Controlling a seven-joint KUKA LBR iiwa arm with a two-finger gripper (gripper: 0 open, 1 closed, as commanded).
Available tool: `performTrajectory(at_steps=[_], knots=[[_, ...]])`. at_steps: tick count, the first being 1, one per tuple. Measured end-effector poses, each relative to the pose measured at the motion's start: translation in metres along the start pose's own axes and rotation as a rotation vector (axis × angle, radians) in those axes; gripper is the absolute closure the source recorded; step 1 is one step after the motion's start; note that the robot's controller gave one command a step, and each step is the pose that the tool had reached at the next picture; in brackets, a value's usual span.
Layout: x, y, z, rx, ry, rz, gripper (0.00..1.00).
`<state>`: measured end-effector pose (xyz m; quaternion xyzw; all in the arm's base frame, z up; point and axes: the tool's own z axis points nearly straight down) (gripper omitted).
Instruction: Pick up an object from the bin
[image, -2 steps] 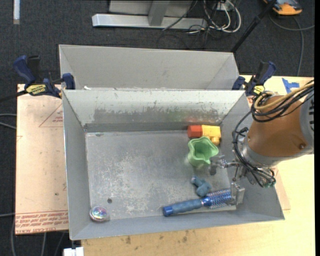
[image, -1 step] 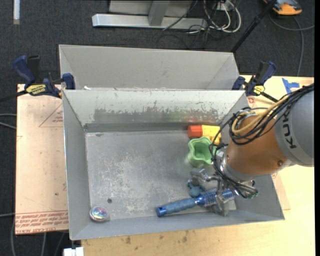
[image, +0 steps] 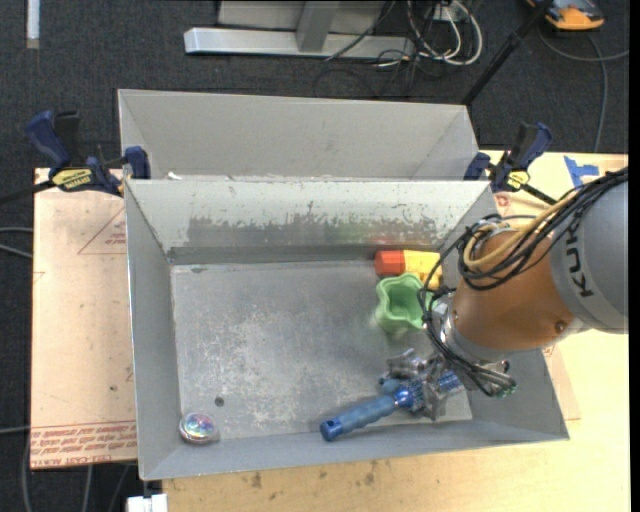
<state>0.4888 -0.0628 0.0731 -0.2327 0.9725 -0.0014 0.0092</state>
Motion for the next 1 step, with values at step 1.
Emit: performTrajectory(at_steps=[1], knots=[[0.0122, -0.0142, -0.1288, -0.002, 0.01, -0.068, 1.0]])
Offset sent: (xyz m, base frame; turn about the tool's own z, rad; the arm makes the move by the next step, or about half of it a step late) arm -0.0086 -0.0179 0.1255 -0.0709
